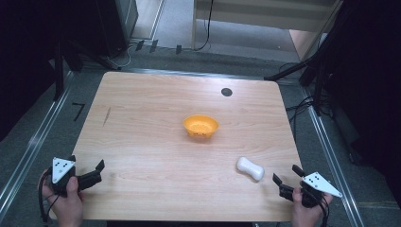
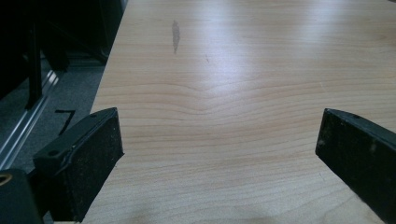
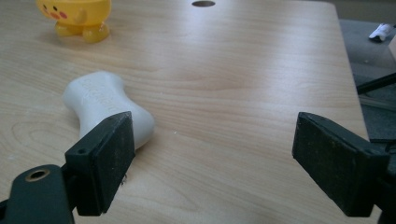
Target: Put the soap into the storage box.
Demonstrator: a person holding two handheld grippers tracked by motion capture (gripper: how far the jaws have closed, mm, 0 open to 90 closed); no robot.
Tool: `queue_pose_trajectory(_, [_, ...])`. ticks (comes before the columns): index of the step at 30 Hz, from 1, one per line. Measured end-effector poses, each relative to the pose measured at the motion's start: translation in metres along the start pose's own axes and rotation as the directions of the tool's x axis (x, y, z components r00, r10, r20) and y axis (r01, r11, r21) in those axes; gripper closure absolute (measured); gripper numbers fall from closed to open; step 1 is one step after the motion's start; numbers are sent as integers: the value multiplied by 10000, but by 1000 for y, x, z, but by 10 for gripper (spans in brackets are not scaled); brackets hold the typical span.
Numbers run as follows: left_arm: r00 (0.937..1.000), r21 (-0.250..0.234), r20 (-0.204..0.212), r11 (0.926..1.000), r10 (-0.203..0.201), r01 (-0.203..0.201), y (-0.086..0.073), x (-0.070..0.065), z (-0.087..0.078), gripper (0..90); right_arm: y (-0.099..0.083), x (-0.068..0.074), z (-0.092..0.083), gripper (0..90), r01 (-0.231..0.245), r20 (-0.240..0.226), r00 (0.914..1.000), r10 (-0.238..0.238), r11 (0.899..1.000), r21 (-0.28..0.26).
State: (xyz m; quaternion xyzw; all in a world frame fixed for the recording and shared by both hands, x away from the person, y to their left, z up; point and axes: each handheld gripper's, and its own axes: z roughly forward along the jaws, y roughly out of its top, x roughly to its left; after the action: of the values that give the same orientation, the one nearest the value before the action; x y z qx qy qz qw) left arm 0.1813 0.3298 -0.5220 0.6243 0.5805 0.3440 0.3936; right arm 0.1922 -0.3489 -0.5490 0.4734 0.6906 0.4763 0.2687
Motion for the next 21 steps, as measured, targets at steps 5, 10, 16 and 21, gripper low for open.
queue_pose_trajectory(5, [10000, -24, 42, 10000, -74, 74, 0, 1, 0, 12, 1, -8, 1, 146, -246, -797, 9964, 283, 9985, 481])
queue_pose_trajectory(10, [9999, -4, 32, 9999, -134, 134, 0, 1, 0, 12, 12, -12, 6, 152, 330, -741, 9970, -206, 9847, 1711])
queue_pose_trajectory(16, [9999, 14, 31, 9999, -100, 100, 0, 1, 0, 12, 29, -9, 16, 148, 1505, -1173, 9860, -1188, 9365, 3167])
queue_pose_trajectory(21, [10000, 38, 41, 10000, -79, 79, 0, 1, 0, 12, 47, -5, 24, 147, 2206, -1567, 9727, -1710, 8907, 3975])
